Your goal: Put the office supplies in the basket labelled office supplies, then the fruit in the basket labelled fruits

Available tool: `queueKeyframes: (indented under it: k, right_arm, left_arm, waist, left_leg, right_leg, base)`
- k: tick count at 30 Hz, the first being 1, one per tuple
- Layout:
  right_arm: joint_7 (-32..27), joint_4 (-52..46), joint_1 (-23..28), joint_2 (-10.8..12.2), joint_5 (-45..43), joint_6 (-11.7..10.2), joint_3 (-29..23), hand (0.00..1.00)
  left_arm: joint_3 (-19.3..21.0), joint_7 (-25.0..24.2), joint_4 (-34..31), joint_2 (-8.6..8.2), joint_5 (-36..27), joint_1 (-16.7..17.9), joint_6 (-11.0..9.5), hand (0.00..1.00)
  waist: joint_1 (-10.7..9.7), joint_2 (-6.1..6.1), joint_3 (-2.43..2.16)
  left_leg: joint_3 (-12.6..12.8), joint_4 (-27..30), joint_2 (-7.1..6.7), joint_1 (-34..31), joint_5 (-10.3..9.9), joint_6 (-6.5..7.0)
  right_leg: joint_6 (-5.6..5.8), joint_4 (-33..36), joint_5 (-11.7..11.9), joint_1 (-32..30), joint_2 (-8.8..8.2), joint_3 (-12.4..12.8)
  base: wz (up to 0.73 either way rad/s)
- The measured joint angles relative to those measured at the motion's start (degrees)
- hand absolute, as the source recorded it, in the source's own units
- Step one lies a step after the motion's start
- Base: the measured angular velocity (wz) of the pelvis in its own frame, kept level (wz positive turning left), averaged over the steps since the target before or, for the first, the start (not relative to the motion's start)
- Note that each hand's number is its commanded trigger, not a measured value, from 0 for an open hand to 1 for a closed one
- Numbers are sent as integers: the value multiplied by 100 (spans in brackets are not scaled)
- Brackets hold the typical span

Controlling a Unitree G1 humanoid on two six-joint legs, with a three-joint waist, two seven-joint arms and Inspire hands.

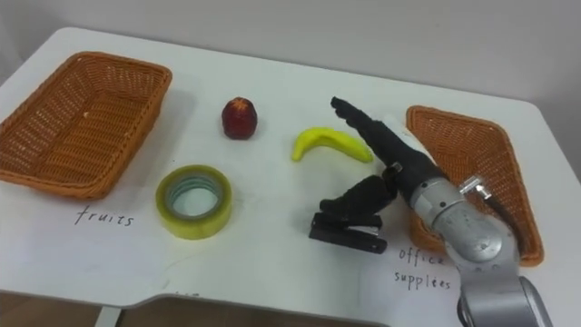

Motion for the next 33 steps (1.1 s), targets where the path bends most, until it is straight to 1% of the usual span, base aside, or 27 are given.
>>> queueKeyframes:
  k: [3, 5, 8, 11, 16, 19, 25, 29, 33]
  right_arm:
    - [160, 0, 26, 2, -8, 77, 110, 0]
    - [411, 10, 48, 14, -6, 182, 170, 0]
    - [658, 188, 47, 22, -28, 217, 170, 0]
    - [876, 234, 48, 29, -280, 319, 171, 0]
    - [1136, 234, 48, 30, -537, 435, 171, 0]
    - [1263, 234, 47, 33, -678, 485, 171, 0]
    - [1480, 238, 51, 42, -721, 491, 171, 0]
    - [1494, 357, 51, 123, -897, 489, 171, 0]
    - [1494, 386, 51, 180, -921, 489, 171, 0]
  left_arm:
    - [-2, 0, -2, 0, 5, 0, 1, 0]
    - [-2, -2, -27, 0, 18, 5, 36, 0]
    - [-1, -7, -107, 0, 26, 9, 103, 0]
    - [0, -8, -148, 0, 26, 12, 120, 0]
    - [-2, -8, -196, 0, 26, 11, 131, 0]
    - [-1, -7, -262, 0, 26, 14, 171, 0]
    - [-2, -7, -278, 1, 25, 13, 219, 0]
    - [-3, -7, -276, 18, 24, 18, 224, 0]
    - [-7, -9, -277, 15, 24, 16, 227, 0]
  waist:
    - [10, -4, -1]
    - [14, -10, 1]
    - [23, -25, 5]
    - [26, -41, 26]
    - [26, -51, 24]
    - [31, -51, 23]
    - [23, -61, 17]
    - [28, -97, -1]
    - [22, -118, 9]
  left_leg:
    - [-4, -6, 1, 1, 0, 0]
    - [-7, -14, 0, 1, 0, 0]
    - [-8, -13, -3, 0, 0, 0]
    - [-6, -15, -5, -8, 0, 0]
    - [-3, -48, 1, -5, 0, 0]
    - [1, -50, 1, -5, 0, 0]
    - [-13, -48, -1, -3, 0, 0]
    - [-17, -35, -4, 0, 1, 0]
    - [-10, -24, -10, -4, 1, 0]
  right_leg:
    - [0, -3, 0, 2, 1, -3]
    - [1, -6, 0, 2, -1, -6]
    - [2, -8, 1, 8, -7, -15]
    - [2, -13, 1, 1, -8, -18]
    - [2, -15, 1, -9, 3, -17]
    - [2, -15, 1, -12, 3, -17]
    - [2, -16, 1, -8, 0, -19]
    - [2, -18, 1, 2, -4, -17]
    - [2, -15, 1, 1, -10, -12]
  base:
    - [0]
    - [0]
    - [0]
    - [0]
    - [0]
    - [0]
    - [0]
    - [0]
    - [0]
